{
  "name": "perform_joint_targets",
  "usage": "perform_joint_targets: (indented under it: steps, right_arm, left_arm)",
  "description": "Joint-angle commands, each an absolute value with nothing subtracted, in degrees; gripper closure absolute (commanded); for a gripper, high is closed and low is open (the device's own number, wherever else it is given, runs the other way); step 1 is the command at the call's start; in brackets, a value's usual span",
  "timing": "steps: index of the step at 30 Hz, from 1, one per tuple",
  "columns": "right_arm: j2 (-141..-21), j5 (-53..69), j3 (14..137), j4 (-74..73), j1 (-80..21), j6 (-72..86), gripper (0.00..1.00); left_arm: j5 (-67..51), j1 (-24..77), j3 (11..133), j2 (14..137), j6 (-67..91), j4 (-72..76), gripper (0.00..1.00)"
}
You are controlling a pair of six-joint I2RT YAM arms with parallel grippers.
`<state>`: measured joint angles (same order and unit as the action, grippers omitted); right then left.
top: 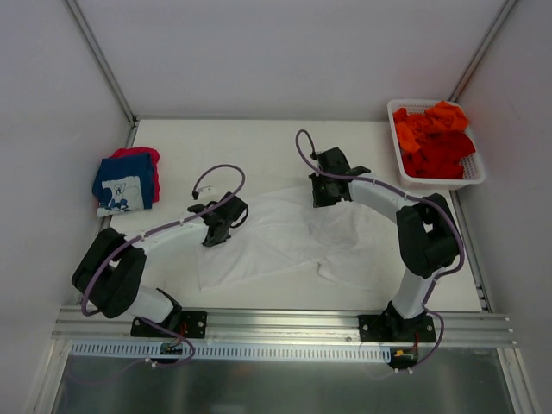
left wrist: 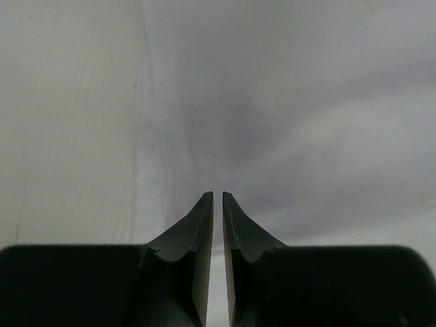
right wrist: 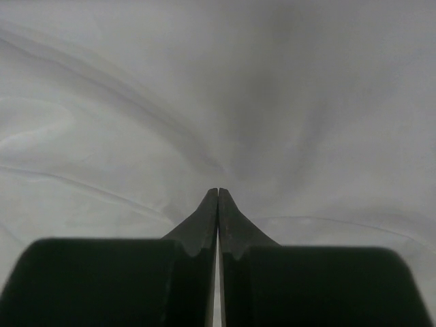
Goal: Fold and stack the t-shirts
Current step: Fold the tshirt
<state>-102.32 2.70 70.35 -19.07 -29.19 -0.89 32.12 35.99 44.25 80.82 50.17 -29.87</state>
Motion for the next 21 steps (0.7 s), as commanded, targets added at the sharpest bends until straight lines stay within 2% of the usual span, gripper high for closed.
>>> perform_joint_targets:
  steps: [1,8,13,21]
  right_arm:
    - [-103.9,1.8,71.8,-21.3,-28.9,-0.2,1.00]
    - [-103.4,0.4,71.3,-22.2,-28.8,-0.4,1.00]
    - [-104.2,-4.4,72.3,-25.6,-28.4,-0.4,0.99]
    - [-109.2,-4.6,75.5,-30.0,-27.1,2.5,0.99]
  left_arm:
    - [34.6,35.4,46.7,85.2,51.0,-30.8,0.89]
    - [35.2,34.1,51.1,93.8,49.6,-30.8,0.90]
    - [34.8,32.8,49.7,93.1,49.7,-30.8,0.90]
    - [34.5,31.7,49.3,91.7,48.3,-30.8,0.90]
